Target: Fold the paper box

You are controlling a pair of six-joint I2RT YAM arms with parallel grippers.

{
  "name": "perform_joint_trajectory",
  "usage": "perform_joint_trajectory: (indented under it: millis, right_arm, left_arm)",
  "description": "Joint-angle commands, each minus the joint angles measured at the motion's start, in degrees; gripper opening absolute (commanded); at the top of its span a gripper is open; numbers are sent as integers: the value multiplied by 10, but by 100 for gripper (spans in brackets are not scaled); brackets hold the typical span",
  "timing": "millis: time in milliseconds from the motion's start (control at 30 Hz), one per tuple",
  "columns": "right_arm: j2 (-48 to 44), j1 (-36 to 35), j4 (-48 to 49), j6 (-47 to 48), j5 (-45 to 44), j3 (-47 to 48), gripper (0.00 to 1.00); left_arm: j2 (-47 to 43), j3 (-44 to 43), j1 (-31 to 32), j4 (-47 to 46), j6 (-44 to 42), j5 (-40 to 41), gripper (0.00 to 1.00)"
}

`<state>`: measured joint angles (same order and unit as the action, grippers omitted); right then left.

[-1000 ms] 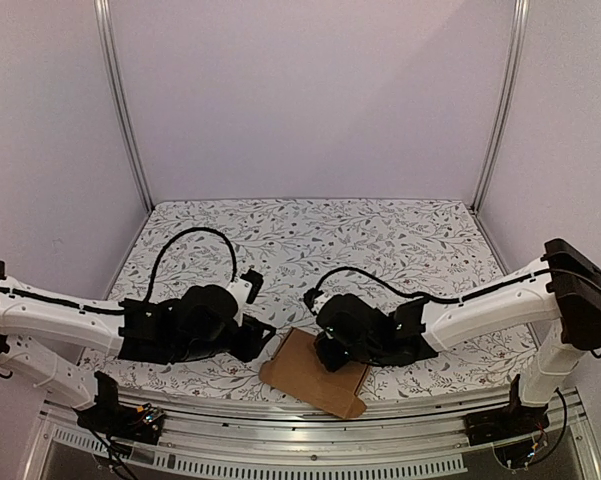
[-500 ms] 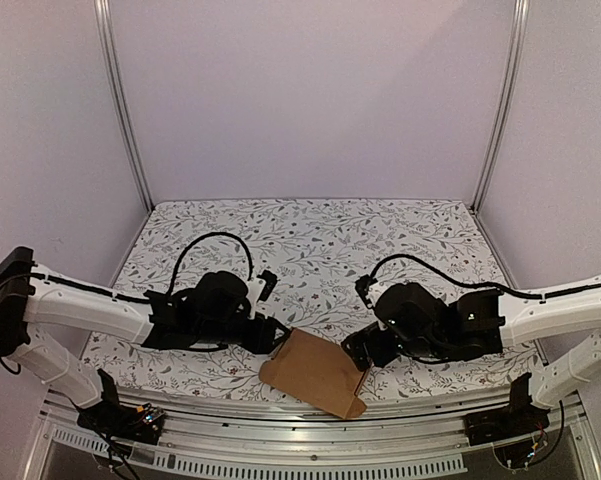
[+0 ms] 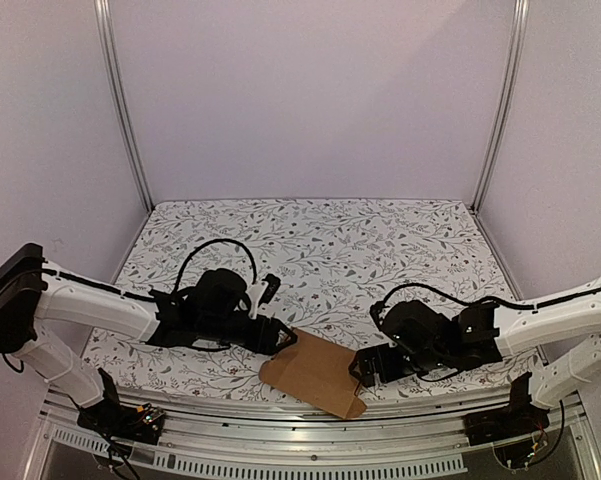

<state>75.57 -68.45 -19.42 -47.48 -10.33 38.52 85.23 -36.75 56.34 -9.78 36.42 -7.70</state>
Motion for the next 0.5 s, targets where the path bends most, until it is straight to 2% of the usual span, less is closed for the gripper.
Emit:
perform_joint_trajectory:
  millis: [0, 267, 467]
  right_arm:
    - [28, 3, 84, -81, 54, -24, 99]
    - [92, 3, 144, -129, 92, -2, 93]
    - [125, 15, 154, -146, 92, 20, 84]
  left_arm:
    - [11, 11, -10, -12, 16, -26, 56]
    - [5, 23, -21, 14, 26, -16, 55]
    - [-6, 34, -29, 13, 31, -28, 54]
